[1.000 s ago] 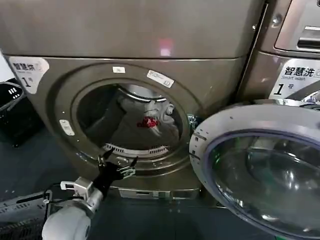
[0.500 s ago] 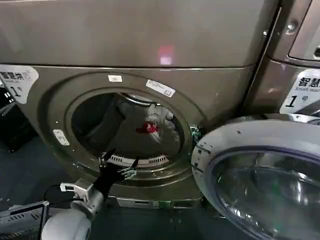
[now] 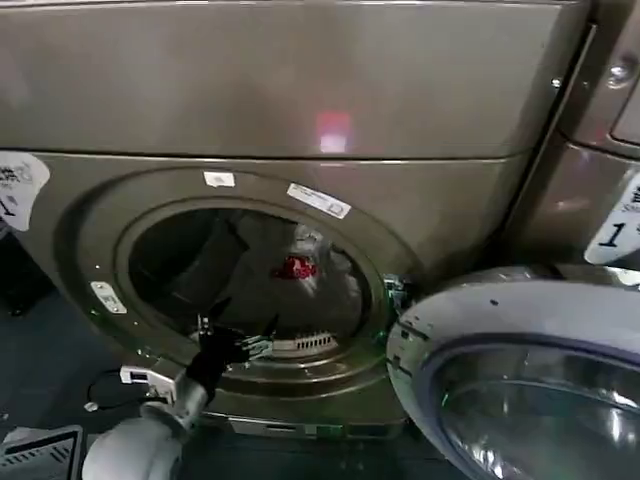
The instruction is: Grasp the clothes from the dryer.
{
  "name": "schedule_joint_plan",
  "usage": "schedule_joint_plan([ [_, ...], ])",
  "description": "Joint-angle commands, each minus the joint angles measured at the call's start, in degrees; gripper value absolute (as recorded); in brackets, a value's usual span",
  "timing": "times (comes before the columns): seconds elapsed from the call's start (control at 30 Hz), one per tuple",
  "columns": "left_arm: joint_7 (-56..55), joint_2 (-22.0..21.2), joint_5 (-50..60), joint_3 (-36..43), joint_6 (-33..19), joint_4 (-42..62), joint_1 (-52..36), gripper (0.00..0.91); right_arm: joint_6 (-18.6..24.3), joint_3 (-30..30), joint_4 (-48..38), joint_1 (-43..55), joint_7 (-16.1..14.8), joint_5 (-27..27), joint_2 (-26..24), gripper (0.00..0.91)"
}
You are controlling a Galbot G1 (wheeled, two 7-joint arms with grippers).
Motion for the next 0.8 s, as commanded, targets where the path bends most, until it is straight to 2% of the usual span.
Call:
schedule_joint_plan([
  [0.03,3.24,1.99,29.52,2.93,-5.77,3.35,-6.43,0.907,-0.4,2.73,0.95,-0.96,0.25,-0.53,-0.03,0.907],
  [0.23,12.07,0.85,40.96,4.45,-9.62,8.55,-14.29,0.907,-0.56,6.92,2.32,-3.56,1.24,-1.27,0.1,0.907],
  [0.43,25.85,-3.03,51.16,5.05,-15.23,16.48,-23.5,0.907,-0.46,8.85,2.7,-5.62,1.65,-2.19,0.31,0.907],
  [0.57,33.55,-4.87,50.04,5.35,-13.72,22.33,-29.7,0.907,-0.37,8.64,2.61,-5.97,1.65,-2.23,0.43,0.907],
  [0.8,48.99,-6.87,52.53,5.81,-15.71,30.75,-39.07,0.907,-0.24,8.41,2.94,-6.27,1.58,-2.33,1.22,0.907],
])
